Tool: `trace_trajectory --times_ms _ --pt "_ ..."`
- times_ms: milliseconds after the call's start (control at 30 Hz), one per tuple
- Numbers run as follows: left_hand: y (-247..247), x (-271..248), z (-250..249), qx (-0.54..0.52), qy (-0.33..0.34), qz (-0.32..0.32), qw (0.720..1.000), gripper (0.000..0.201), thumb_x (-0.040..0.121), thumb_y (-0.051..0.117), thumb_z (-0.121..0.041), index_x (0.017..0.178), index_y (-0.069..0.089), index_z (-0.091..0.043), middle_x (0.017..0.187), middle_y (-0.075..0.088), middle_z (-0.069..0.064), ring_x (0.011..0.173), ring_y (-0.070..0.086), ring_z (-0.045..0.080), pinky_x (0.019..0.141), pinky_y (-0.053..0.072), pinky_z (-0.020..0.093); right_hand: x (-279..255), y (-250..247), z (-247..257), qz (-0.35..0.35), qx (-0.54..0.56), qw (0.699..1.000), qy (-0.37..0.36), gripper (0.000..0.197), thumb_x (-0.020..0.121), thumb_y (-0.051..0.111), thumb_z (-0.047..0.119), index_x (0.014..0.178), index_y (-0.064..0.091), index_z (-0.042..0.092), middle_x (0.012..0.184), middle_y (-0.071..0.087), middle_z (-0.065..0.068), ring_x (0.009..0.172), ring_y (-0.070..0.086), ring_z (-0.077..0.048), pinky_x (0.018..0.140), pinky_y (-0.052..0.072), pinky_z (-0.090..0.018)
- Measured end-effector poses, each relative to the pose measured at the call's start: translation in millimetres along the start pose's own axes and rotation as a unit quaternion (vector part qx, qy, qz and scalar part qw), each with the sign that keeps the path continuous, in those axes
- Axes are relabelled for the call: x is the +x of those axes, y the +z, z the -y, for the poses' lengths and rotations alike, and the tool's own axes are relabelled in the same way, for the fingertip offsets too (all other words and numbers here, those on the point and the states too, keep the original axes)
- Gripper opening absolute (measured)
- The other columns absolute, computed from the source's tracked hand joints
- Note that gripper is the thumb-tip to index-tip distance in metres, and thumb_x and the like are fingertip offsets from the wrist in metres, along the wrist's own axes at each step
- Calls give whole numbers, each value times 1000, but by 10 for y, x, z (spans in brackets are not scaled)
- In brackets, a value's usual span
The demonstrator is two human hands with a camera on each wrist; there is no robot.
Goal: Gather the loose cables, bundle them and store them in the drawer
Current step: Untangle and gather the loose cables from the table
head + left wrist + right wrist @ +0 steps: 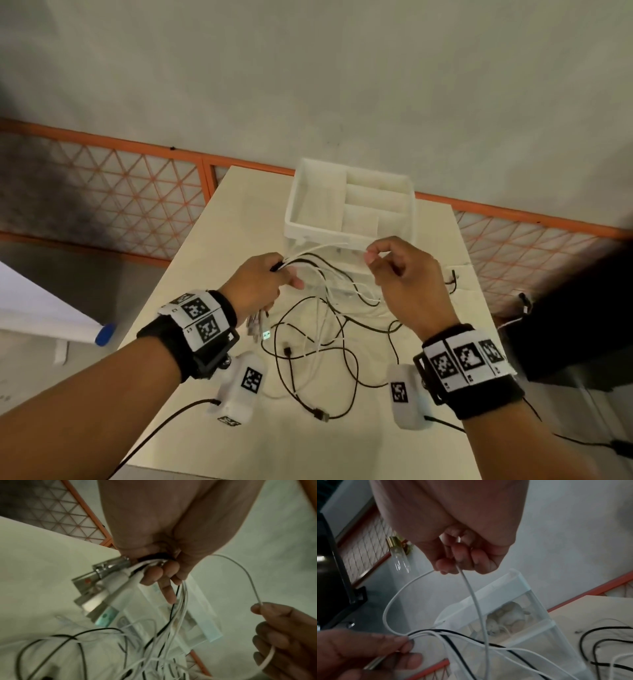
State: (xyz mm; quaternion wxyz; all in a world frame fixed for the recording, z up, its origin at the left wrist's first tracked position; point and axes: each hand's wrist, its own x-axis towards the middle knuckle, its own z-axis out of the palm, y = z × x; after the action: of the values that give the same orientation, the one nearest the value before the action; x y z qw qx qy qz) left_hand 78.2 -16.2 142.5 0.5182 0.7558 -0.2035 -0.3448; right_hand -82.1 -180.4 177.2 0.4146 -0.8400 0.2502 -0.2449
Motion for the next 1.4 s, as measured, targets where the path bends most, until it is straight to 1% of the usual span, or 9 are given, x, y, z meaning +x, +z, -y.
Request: trace_trajectory --times_ms 100,233,333,567,767,900,1133,1300,1400 --pt "29 24 -137 -18 4 -9 1000 15 100 52 -19 91 59 -8 89 77 4 50 40 14 45 38 25 53 -92 204 -22 62 997 -38 14 96 63 14 86 68 23 57 49 -16 52 43 -23 50 40 -23" --pt "35 67 -79 -32 -42 -36 998 16 98 52 -14 88 62 -6 71 60 5 50 37 14 45 35 26 176 -294 371 -75 124 986 -78 12 95 65 11 87 72 18 48 37 7 47 30 -11 49 32 -16" --pt "-31 56 -74 -97 -50 -47 993 16 99 51 -12 88 61 -5 73 60 7 52 42 15 47 38 25 144 -311 323 -1 138 989 -58 16 93 67 9 85 76 20 57 48 -14 53 33 -21 55 39 -21" --pt "58 -30 -293 -131 27 95 986 15 101 48 -10 96 60 -4 82 71 20 73 70 23 68 56 28 114 -30 222 28 92 995 -11 13 93 67 12 84 75 18 51 40 8 48 33 -10 54 37 -26" --pt "124 -35 -278 -140 18 102 985 18 103 45 -14 89 55 -6 56 48 5 51 52 21 68 51 37 225 -53 204 -72 71 995 -15 16 94 66 13 82 72 20 49 46 3 42 34 -5 46 35 -17" --pt "107 -13 -278 -184 8 90 979 18 103 46 -16 89 53 -7 54 40 1 43 32 13 52 41 28 220 -53 82 -107 62 992 -4 14 93 67 19 82 72 24 65 62 -19 57 54 -33 58 49 -34" --pt "3 24 -302 -194 11 55 979 22 103 44 -17 84 51 -8 57 39 2 41 33 10 45 34 24 98 -32 -372 88 -136 980 116 31 93 66 38 68 65 20 63 70 0 53 60 -11 58 51 -30" --pt "-15 189 -65 85 21 -94 992 23 100 42 -24 88 54 -9 90 64 13 85 64 30 78 56 42 167 -85 87 46 113 987 105 19 104 50 18 92 58 7 70 71 -11 52 66 -27 48 51 -33" --pt "64 151 -53 78 21 -98 992 24 101 41 -26 86 54 -13 85 65 11 77 61 28 75 53 37 217 -139 406 21 256 965 60 13 104 49 12 95 55 5 68 70 -11 55 66 -34 49 52 -34"
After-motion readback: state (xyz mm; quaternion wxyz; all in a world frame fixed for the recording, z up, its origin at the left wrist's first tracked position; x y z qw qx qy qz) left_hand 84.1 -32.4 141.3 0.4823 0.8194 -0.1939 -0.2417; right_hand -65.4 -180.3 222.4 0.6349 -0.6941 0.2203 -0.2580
